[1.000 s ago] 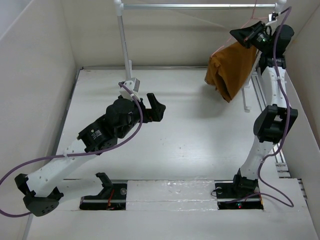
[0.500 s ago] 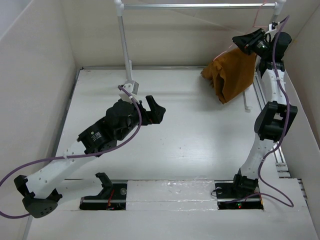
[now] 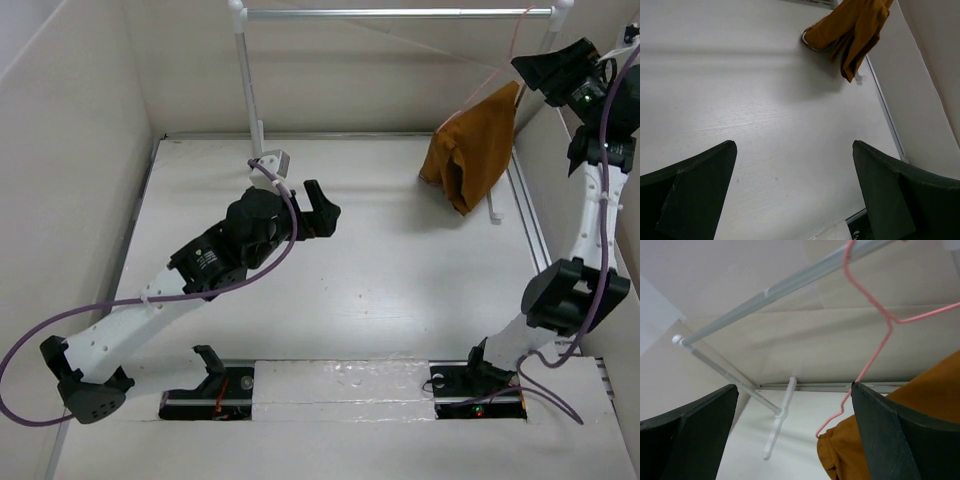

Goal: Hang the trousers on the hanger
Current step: Reset both arms

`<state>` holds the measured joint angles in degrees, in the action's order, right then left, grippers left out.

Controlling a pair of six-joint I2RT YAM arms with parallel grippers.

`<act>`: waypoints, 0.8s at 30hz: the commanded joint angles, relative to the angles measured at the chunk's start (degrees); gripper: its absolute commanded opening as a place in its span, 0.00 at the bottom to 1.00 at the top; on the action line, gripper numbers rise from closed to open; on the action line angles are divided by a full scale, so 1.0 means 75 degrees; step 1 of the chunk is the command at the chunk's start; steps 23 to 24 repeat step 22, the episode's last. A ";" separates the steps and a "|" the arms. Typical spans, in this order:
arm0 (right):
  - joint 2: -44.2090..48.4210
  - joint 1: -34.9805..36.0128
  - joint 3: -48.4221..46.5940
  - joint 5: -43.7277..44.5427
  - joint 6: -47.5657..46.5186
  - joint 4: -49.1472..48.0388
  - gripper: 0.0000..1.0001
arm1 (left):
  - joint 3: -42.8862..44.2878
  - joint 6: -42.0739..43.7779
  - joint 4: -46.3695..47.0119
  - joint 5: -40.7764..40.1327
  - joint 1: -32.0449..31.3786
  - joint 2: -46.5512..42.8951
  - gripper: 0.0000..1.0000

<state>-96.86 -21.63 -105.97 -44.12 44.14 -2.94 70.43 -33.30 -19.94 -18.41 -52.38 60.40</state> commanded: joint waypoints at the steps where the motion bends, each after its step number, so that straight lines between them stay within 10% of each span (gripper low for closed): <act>1: 0.1087 0.0024 0.0650 -0.0596 -0.0916 -0.0124 1.00 | 0.0581 0.0046 0.0105 -0.0111 0.0035 0.0230 0.99; 13: 0.7801 0.3923 0.7045 0.2516 -0.4689 0.3904 1.00 | -0.1218 -0.1055 -0.1056 -0.0851 0.0035 -0.0962 0.99; 24: 1.0923 0.4220 0.8435 0.2965 -0.4678 0.6322 1.00 | -0.2010 -0.1502 -0.1278 -0.0404 0.0035 -0.1890 0.99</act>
